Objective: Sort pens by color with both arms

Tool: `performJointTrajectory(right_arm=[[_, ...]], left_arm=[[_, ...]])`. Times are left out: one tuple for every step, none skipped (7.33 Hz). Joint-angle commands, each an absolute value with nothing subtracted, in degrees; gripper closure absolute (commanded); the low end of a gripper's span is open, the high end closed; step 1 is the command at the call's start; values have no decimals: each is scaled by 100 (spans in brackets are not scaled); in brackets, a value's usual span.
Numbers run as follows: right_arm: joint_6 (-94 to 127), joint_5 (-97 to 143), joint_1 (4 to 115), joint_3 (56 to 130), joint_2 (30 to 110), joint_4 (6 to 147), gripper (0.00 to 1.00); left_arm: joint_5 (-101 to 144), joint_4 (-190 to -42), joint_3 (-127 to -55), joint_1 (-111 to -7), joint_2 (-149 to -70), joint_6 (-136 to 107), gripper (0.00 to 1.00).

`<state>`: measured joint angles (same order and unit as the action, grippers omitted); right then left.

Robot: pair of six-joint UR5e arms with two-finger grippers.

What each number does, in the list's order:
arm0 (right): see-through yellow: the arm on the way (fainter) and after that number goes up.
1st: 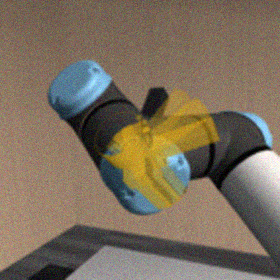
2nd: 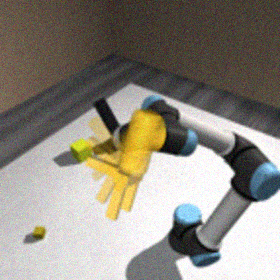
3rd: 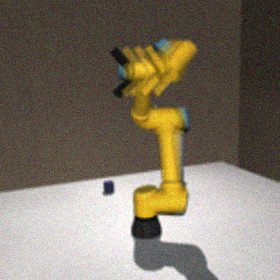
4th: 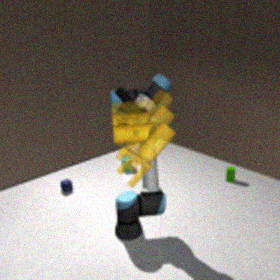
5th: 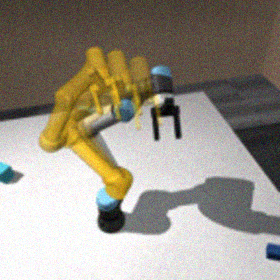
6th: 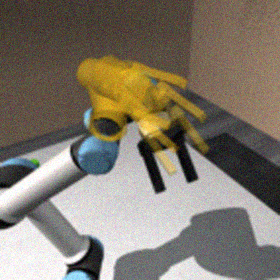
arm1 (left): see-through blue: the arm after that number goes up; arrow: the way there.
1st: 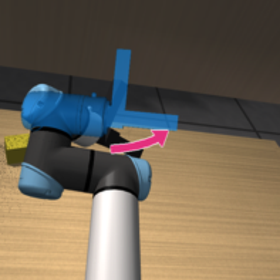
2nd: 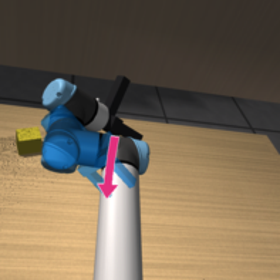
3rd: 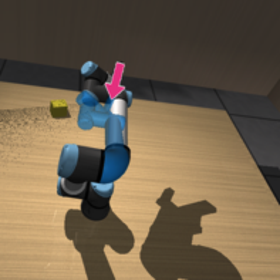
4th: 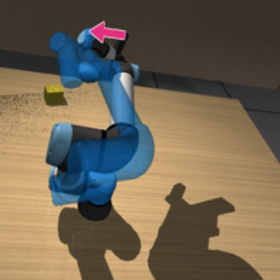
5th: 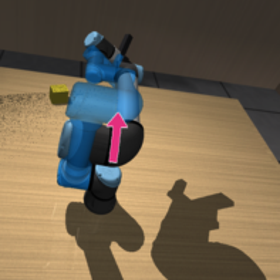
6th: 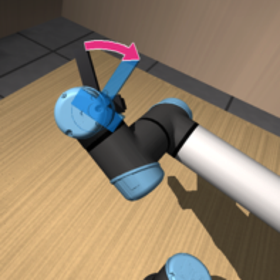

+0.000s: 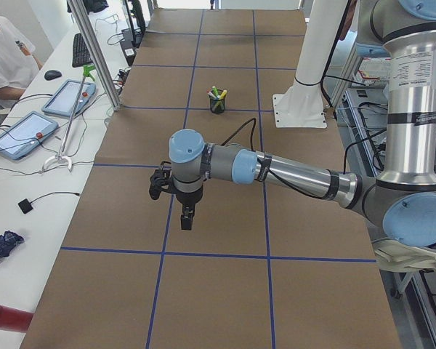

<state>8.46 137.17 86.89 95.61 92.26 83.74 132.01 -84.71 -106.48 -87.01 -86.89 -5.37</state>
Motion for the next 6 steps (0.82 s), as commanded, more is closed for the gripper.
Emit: performJointTrajectory(right_arm=[[861, 13737, 8692, 9597, 9220, 8359, 1], [853, 13729, 8692, 9589, 9228, 8341, 1], [853, 13729, 8692, 9589, 9246, 8323, 1], [853, 13720, 8692, 9589, 9246, 8315, 1], [853, 13720, 8692, 9589, 9272, 8306, 1], [844, 13720, 8692, 9589, 9272, 8306, 0]], left_arm=[[13227, -8490, -10687, -8701, -8649, -545, 0], [13228, -8490, -10705, -8692, -8657, -536, 0], [13228, -8490, -10722, -8692, -8657, -536, 0], [13219, -8482, -10705, -8692, -8657, -545, 0], [13219, -8490, -10688, -8692, -8657, -545, 0], [13227, -8490, -10688, -8692, -8666, -562, 0]])
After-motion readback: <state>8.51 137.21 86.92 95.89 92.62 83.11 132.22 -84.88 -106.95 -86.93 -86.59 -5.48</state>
